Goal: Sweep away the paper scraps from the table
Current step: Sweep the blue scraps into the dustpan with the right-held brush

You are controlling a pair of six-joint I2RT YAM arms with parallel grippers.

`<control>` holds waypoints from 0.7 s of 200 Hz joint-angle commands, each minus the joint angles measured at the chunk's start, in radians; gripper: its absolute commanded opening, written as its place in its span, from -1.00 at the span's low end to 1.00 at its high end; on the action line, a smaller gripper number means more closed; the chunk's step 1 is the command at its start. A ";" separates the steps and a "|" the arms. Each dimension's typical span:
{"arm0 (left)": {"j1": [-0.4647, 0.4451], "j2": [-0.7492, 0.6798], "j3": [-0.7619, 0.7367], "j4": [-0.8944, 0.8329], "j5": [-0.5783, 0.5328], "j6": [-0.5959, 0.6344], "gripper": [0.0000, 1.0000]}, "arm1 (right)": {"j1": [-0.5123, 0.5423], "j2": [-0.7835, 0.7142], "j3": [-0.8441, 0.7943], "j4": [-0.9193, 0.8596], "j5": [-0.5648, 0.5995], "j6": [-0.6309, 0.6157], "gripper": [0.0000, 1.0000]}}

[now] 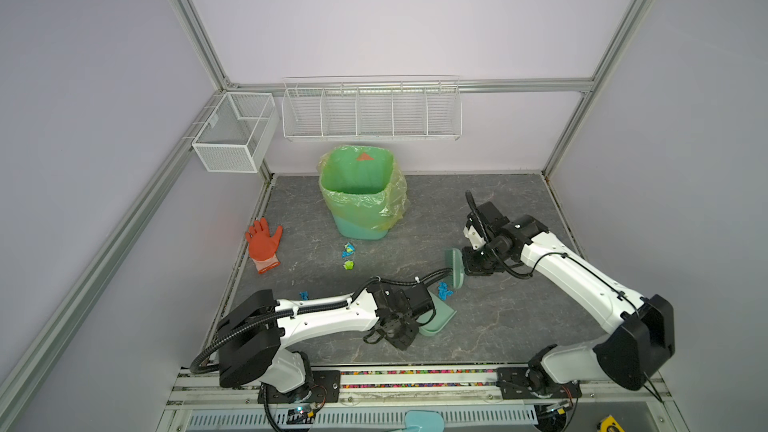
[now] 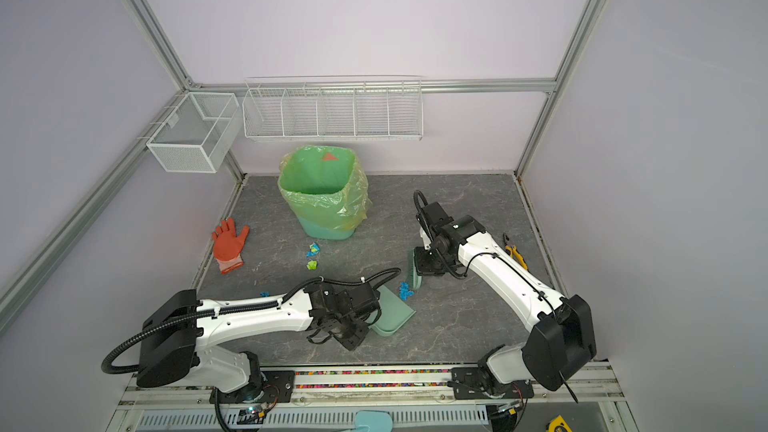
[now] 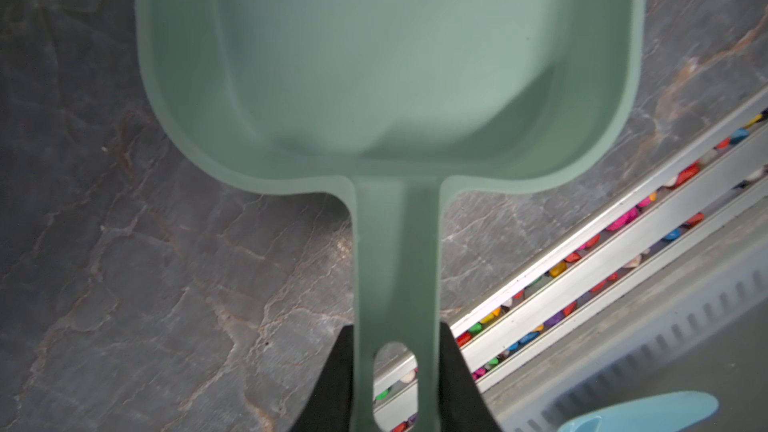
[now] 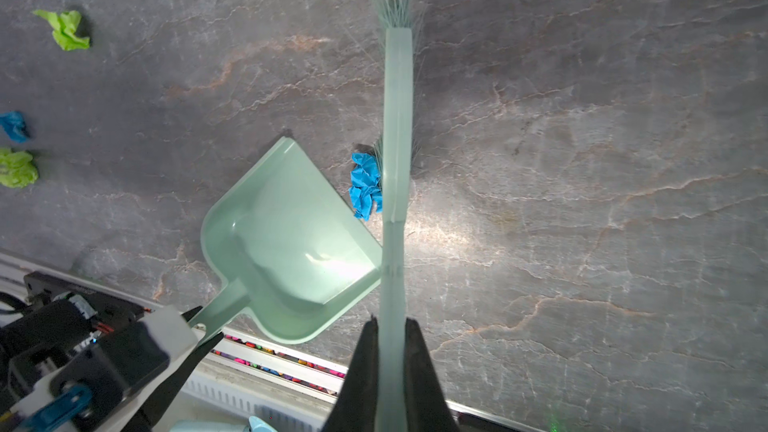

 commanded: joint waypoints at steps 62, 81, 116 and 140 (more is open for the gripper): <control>0.124 0.070 0.041 -0.003 0.067 0.081 -1.00 | 0.093 -0.216 -0.144 0.062 -0.095 0.015 -0.86; 0.124 0.082 0.038 0.013 0.082 0.079 -1.00 | 0.087 -0.262 -0.137 0.060 -0.001 0.062 -0.86; 0.124 0.083 0.042 0.013 0.077 0.080 -1.00 | 0.051 -0.287 -0.121 -0.028 0.156 0.124 -0.86; 0.124 0.077 0.042 0.011 0.072 0.081 -1.00 | 0.026 -0.284 -0.129 -0.072 0.214 0.142 -0.86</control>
